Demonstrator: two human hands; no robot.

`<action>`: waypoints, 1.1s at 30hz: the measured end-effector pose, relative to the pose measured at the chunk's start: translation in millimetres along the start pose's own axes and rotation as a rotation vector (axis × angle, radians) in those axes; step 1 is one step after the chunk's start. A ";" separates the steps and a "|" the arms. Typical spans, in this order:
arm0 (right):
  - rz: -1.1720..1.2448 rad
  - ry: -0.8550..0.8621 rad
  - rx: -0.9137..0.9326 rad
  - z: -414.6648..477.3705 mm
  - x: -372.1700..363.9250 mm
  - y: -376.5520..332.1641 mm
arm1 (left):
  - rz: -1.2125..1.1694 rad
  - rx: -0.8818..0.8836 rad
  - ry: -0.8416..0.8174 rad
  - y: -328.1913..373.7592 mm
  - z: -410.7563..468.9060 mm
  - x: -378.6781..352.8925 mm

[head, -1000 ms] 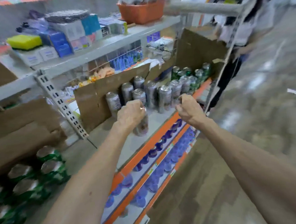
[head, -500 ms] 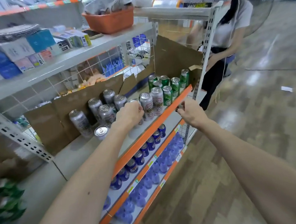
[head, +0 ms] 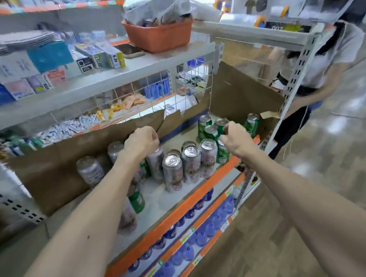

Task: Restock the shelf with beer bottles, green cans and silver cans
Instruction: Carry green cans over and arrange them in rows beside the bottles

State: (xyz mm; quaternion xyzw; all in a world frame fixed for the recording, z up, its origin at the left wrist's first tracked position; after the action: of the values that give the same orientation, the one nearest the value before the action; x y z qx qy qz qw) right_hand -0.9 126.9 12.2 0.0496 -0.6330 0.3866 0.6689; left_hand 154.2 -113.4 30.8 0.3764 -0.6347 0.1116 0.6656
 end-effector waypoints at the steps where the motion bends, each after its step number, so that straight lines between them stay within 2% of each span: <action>1: -0.005 -0.006 0.015 10.6 -0.4 -7.4 | -0.005 0.009 -0.003 -4.5 4.1 0.4; 7: 0.077 -0.127 0.205 67.1 -39.7 -69.4 | -0.026 0.147 0.049 -45.2 22.0 17.4; 14: -0.019 -0.455 0.385 101.7 -97.4 -118.0 | 0.021 0.331 0.039 -73.2 9.3 16.7; 20: -0.150 -0.699 0.396 114.3 -125.8 -102.7 | 0.138 0.600 -0.238 -89.7 -28.2 -2.2; 24: -0.243 -0.794 0.433 108.5 -136.4 -88.2 | 0.187 0.688 -0.364 -91.5 -44.2 -27.3; 33: -0.211 -0.860 0.353 109.9 -147.3 -68.5 | 0.224 0.742 -0.343 -99.0 -42.5 -58.5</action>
State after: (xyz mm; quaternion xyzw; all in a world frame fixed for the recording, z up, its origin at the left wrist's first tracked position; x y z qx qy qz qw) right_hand -35.2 -48.8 -68.0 0.3821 -0.7685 0.3625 0.3633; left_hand 238.6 -135.3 -55.3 0.5323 -0.6901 0.3401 0.3532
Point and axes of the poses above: each hand's wrist, its own z-axis towards the middle knuckle, its own x-axis out of the back of the hand, y = z × x, the point moved 5 cm from there along z, towards the middle knuckle, and after that the axes turned 8 degrees about x, right-handed, at the moved point
